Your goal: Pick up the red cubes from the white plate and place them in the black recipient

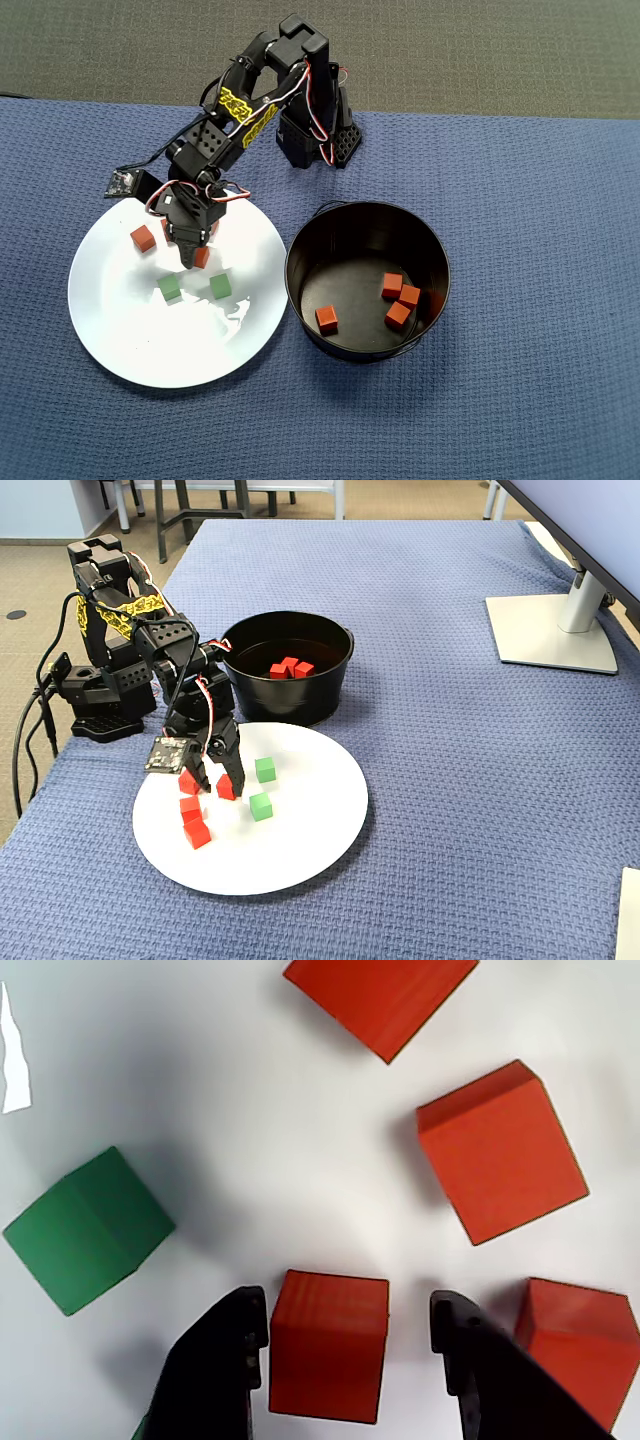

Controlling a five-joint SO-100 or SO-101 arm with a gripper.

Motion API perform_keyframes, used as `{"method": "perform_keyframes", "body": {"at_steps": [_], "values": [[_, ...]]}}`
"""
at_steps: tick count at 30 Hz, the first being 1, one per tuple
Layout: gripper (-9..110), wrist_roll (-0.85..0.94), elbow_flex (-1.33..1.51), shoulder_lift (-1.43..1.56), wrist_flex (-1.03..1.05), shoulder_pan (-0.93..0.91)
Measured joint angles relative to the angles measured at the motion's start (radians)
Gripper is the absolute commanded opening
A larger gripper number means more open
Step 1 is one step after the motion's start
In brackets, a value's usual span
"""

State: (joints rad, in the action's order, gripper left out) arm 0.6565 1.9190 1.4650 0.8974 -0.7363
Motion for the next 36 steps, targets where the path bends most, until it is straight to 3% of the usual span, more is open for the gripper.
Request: {"method": "perform_keyframes", "body": {"at_steps": [10,16,22,30,36], "values": [[0,-0.029,0.003,0.000,-0.003,0.025],[0,-0.051,0.002,0.000,-0.003,0.025],[0,-0.132,-0.129,0.057,0.130,0.044],[0,-0.328,-0.413,0.224,0.453,0.268],[0,-0.488,-0.390,0.368,0.502,0.558]]}}
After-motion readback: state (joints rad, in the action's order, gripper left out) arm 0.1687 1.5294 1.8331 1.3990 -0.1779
